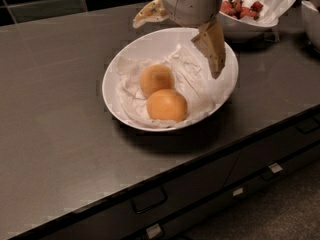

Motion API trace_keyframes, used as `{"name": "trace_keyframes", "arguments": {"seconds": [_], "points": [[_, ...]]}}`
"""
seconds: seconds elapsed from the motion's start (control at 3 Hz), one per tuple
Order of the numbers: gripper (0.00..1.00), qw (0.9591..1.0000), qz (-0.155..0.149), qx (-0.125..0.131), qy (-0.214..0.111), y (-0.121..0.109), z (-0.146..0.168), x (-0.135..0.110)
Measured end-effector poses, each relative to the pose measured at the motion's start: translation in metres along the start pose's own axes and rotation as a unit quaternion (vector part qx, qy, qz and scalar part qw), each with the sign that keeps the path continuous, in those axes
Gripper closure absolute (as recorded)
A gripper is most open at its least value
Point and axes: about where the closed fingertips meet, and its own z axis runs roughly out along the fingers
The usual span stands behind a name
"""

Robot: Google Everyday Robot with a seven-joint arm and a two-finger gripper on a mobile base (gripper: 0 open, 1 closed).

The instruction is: Pick orange from white bowl

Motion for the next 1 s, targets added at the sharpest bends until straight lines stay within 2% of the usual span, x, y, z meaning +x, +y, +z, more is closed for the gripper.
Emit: {"name": "trace_keyframes", "arguments": {"seconds": [0.33, 1.0], "points": [[0.0, 0.9994, -0.009, 0.033, 0.01, -0.0183, 0.0005, 0.0037], [0.0, 0.9989, -0.01, 0.043, 0.012, -0.0241, 0.001, 0.0046]]}}
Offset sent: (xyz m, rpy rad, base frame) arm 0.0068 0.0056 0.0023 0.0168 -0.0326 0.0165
